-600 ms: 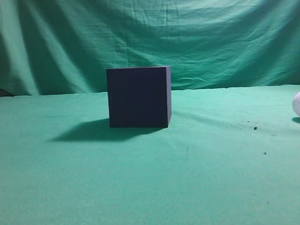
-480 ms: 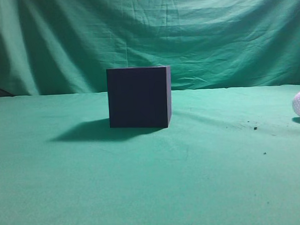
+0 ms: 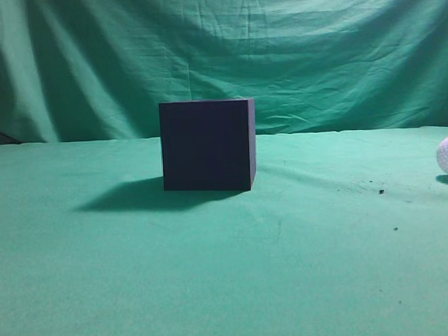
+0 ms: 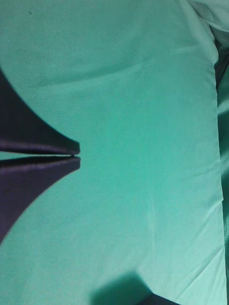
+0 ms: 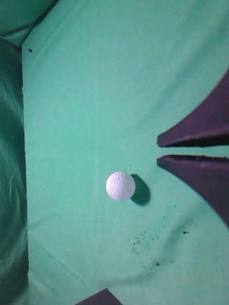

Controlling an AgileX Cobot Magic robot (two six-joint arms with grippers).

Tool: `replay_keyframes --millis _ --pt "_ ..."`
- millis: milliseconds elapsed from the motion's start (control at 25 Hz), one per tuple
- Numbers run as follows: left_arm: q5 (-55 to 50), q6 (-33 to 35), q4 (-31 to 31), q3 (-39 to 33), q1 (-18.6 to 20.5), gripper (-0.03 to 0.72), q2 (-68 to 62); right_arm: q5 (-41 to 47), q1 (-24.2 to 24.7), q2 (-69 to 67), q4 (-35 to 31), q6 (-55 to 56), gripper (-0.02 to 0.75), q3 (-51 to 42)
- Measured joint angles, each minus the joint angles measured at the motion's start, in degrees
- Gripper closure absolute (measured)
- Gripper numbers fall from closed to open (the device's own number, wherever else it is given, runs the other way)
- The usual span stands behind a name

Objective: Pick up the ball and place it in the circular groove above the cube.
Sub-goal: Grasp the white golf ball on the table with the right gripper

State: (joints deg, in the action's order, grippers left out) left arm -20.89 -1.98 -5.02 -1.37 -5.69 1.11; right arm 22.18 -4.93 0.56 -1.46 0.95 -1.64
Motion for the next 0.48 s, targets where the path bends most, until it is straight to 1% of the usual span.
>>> replay_keyframes --millis 120,240,320,480 --pt "0.0 0.0 0.0 0.0 0.0 0.688 0.0 0.0 0.0 0.0 0.0 -0.4 0.738 0.0" --pt "0.0 0.0 0.0 0.0 0.0 0.688 0.0 -2.3 0.0 0.0 1.0 -2.4 0.738 0.0" --pt "0.0 0.0 0.0 0.0 0.0 0.688 0.0 -7.3 0.0 0.0 0.9 -2.7 0.738 0.0" --pt "0.0 0.0 0.0 0.0 0.0 0.688 0.0 -21.3 0.0 0.0 0.3 -2.7 0.738 0.0"
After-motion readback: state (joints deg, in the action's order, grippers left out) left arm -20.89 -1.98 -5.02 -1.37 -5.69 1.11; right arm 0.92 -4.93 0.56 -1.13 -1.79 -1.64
